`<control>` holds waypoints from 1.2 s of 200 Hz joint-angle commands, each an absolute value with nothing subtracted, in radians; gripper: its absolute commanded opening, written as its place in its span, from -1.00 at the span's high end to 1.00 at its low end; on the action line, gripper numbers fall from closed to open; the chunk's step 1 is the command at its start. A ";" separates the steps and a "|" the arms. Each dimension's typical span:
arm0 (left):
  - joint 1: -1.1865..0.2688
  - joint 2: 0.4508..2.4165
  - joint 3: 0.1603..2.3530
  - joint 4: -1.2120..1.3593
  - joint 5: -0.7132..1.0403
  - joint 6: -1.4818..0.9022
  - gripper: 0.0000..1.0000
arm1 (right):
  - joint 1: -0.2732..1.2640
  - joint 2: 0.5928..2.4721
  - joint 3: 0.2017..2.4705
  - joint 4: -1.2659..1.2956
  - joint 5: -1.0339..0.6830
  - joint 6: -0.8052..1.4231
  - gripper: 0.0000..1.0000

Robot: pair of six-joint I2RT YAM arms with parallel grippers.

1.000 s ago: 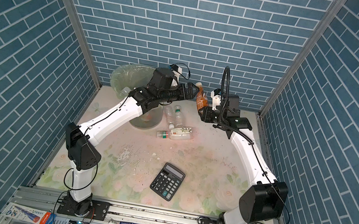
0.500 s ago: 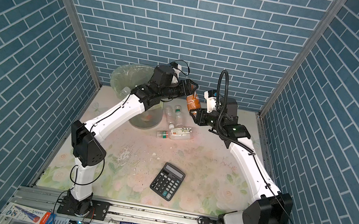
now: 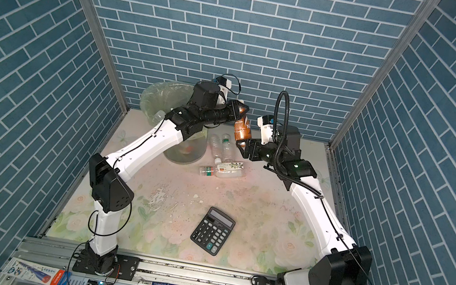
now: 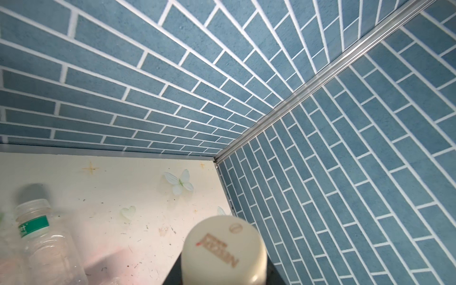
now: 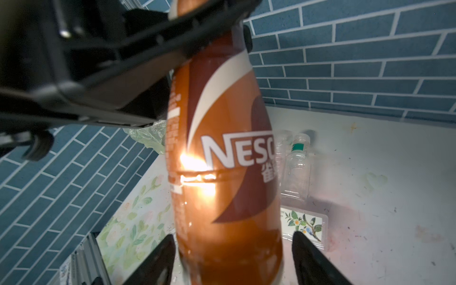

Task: Throw the plastic bottles in the bin
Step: 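Carry the Nescafe bottle over the bin with the left gripper while the right gripper opens, then open the left gripper to drop the Nescafe bottle into the bin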

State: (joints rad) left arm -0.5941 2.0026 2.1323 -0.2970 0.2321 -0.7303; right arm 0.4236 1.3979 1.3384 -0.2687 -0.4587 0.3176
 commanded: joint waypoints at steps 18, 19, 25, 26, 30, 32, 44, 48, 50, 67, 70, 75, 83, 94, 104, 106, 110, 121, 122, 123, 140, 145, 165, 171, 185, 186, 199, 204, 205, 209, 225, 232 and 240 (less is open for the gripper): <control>-0.519 1.931 2.217 -0.434 0.197 -0.591 0.33 | 0.423 1.315 1.312 -0.206 -0.462 0.317 -0.99; -0.518 1.928 2.218 -0.434 0.197 -0.587 0.33 | 0.423 1.315 1.312 -0.206 -0.461 0.317 -0.98; -0.510 1.910 2.218 -0.438 0.186 -0.572 0.33 | 0.423 1.313 1.311 -0.206 -0.459 0.318 -0.99; -0.509 1.907 2.218 -0.438 0.183 -0.568 0.33 | 0.423 1.313 1.311 -0.205 -0.458 0.318 -0.98; -0.503 1.892 2.221 -0.441 0.174 -0.554 0.33 | 0.422 1.313 1.312 -0.204 -0.457 0.318 -0.98; -0.502 1.885 2.224 -0.443 0.170 -0.546 0.33 | 0.423 1.313 1.312 -0.205 -0.456 0.318 -0.98; -0.492 1.841 2.240 -0.454 0.137 -0.495 0.33 | 0.423 1.319 1.312 -0.209 -0.451 0.318 -0.99; -0.489 1.824 2.246 -0.458 0.122 -0.477 0.33 | 0.423 1.321 1.312 -0.211 -0.451 0.318 -0.98; -0.489 1.816 2.248 -0.458 0.114 -0.467 0.32 | 0.423 1.322 1.312 -0.211 -0.451 0.319 -0.98; -0.488 1.738 2.272 -0.453 0.043 -0.374 0.32 | 0.423 1.332 1.310 -0.209 -0.454 0.325 -0.98; -0.487 1.723 2.275 -0.452 0.030 -0.359 0.33 | 0.422 1.333 1.310 -0.208 -0.454 0.325 -0.99; -0.487 1.702 2.280 -0.447 0.007 -0.331 0.32 | 0.422 1.336 1.311 -0.206 -0.457 0.326 -0.98; -0.487 1.666 2.278 -0.431 -0.025 -0.290 0.32 | 0.423 1.340 1.312 -0.204 -0.460 0.329 -0.99; -0.486 1.627 2.266 -0.404 -0.075 -0.245 0.32 | 0.423 1.345 1.313 -0.201 -0.463 0.332 -0.98; -0.475 1.616 2.276 -0.404 -0.100 -0.217 0.31 | 0.423 1.351 1.316 -0.202 -0.465 0.334 -0.99; -0.471 1.617 2.279 -0.407 -0.103 -0.213 0.31 | 0.423 1.352 1.317 -0.202 -0.465 0.334 -0.98; -0.460 1.621 2.284 -0.413 -0.107 -0.212 0.31 | 0.423 1.354 1.319 -0.201 -0.466 0.336 -0.98; -0.416 1.641 2.292 -0.437 -0.095 -0.242 0.31 | 0.423 1.362 1.322 -0.201 -0.470 0.339 -0.98; -0.413 1.643 2.293 -0.439 -0.091 -0.248 0.31 | 0.423 1.363 1.323 -0.200 -0.470 0.339 -0.99; -0.409 1.646 2.293 -0.441 -0.087 -0.254 0.31 | 0.423 1.363 1.323 -0.200 -0.471 0.340 -0.98; -0.305 1.714 2.294 -0.475 -0.022 -0.381 0.32 | 0.423 1.374 1.325 -0.200 -0.482 0.346 -0.99; -0.276 1.742 2.295 -0.479 -0.005 -0.417 0.32 | 0.423 1.377 1.325 -0.200 -0.485 0.349 -0.99; -0.185 1.897 2.404 -0.568 0.117 -0.519 0.15 | 0.426 1.383 1.325 -0.202 -0.495 0.356 -0.98; -0.175 1.941 2.468 -0.614 0.148 -0.530 -0.05 | 0.428 1.384 1.323 -0.204 -0.495 0.355 -0.98; -0.179 2.008 2.582 -0.691 0.169 -0.528 -0.54 | 0.428 1.384 1.317 -0.212 -0.488 0.349 -0.98; -0.179 2.009 2.584 -0.691 0.171 -0.528 -0.56 | 0.428 1.383 1.316 -0.212 -0.487 0.349 -0.98; -0.183 1.998 2.561 -0.665 0.196 -0.538 -0.97 | 0.428 1.389 1.311 -0.212 -0.481 0.347 -0.98; -0.185 1.986 2.540 -0.652 0.200 -0.540 -0.99 | 0.428 1.394 1.310 -0.212 -0.480 0.345 -0.98; -0.185 1.982 2.536 -0.648 0.201 -0.540 -0.99 | 0.429 1.395 1.311 -0.212 -0.480 0.344 -0.99; -0.187 1.969 2.517 -0.635 0.202 -0.539 -0.99 | 0.429 1.399 1.312 -0.214 -0.479 0.344 -0.98; -0.199 1.908 2.441 -0.587 0.215 -0.531 -0.99 | 0.428 1.427 1.313 -0.216 -0.458 0.342 -0.98; -0.207 1.880 2.410 -0.569 0.222 -0.526 -0.99 | 0.429 1.446 1.319 -0.226 -0.441 0.342 -0.98; -0.220 1.847 2.377 -0.551 0.227 -0.515 -0.99 | 0.429 1.472 1.327 -0.236 -0.419 0.346 -0.98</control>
